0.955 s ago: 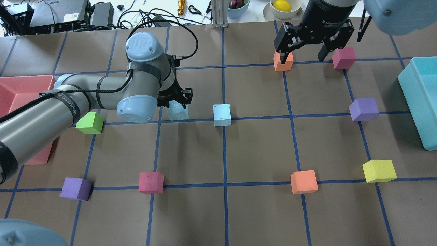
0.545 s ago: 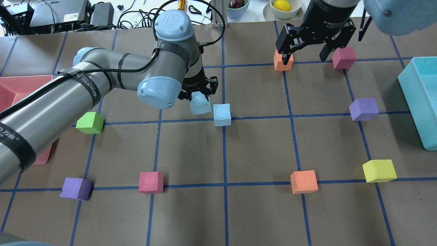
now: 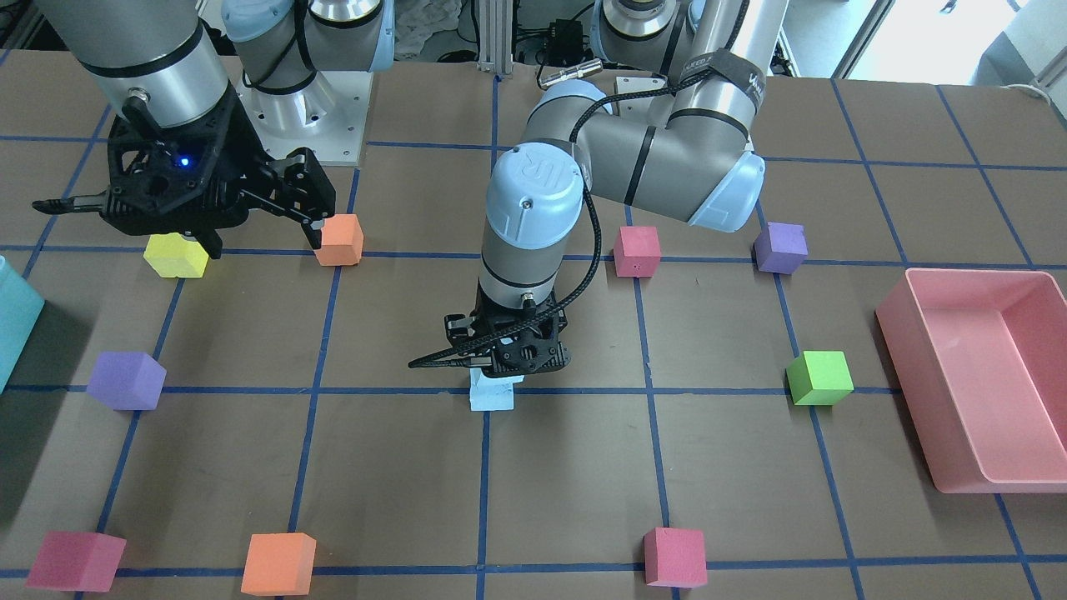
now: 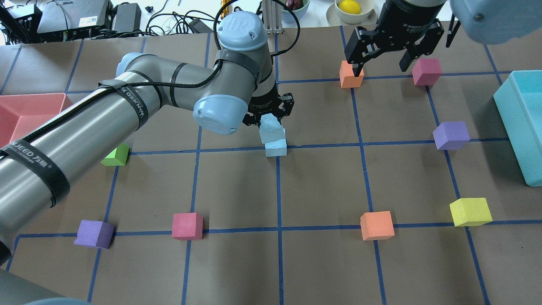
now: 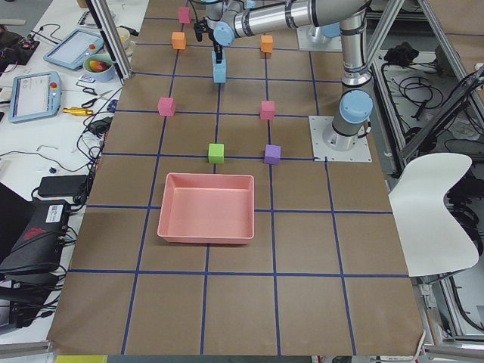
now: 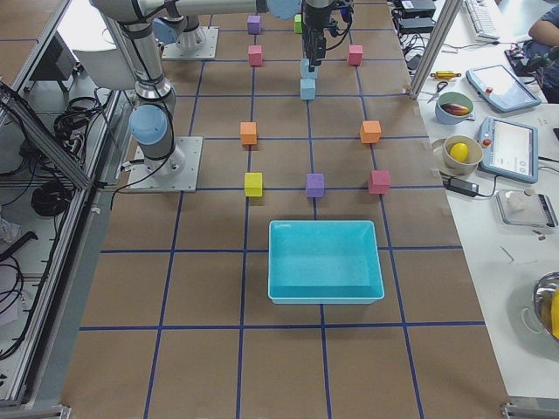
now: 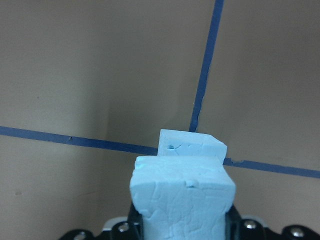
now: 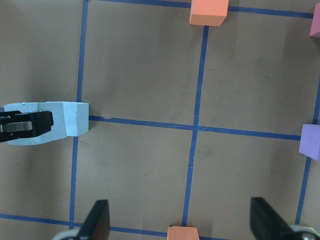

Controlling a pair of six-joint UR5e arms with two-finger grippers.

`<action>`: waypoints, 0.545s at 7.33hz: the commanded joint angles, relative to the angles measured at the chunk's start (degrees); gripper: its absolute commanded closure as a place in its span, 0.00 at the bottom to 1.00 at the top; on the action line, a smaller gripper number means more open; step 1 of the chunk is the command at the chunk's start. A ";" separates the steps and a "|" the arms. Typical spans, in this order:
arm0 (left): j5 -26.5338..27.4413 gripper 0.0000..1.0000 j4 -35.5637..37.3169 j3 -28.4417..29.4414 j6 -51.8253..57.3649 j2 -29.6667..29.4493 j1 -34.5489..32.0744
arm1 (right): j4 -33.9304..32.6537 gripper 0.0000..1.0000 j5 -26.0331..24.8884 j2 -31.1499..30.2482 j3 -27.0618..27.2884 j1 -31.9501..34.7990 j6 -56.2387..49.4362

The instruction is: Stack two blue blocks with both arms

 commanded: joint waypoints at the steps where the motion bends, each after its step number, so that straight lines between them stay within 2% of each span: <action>1: 0.31 1.00 0.24 0.94 -0.16 -1.80 -0.81 | -0.50 0.00 0.02 0.22 -0.06 0.00 3.57; 2: 0.48 1.00 0.06 0.68 -0.08 -2.33 -0.90 | -0.59 0.00 -0.06 0.22 -0.06 0.00 3.40; 3: 0.74 0.96 -0.11 -0.02 0.10 -3.12 -1.42 | -0.51 0.00 -0.06 0.22 -0.06 0.00 3.49; 4: 2.92 0.67 0.06 0.23 0.45 -3.47 -1.95 | -0.50 0.00 -0.06 0.22 0.03 0.00 3.49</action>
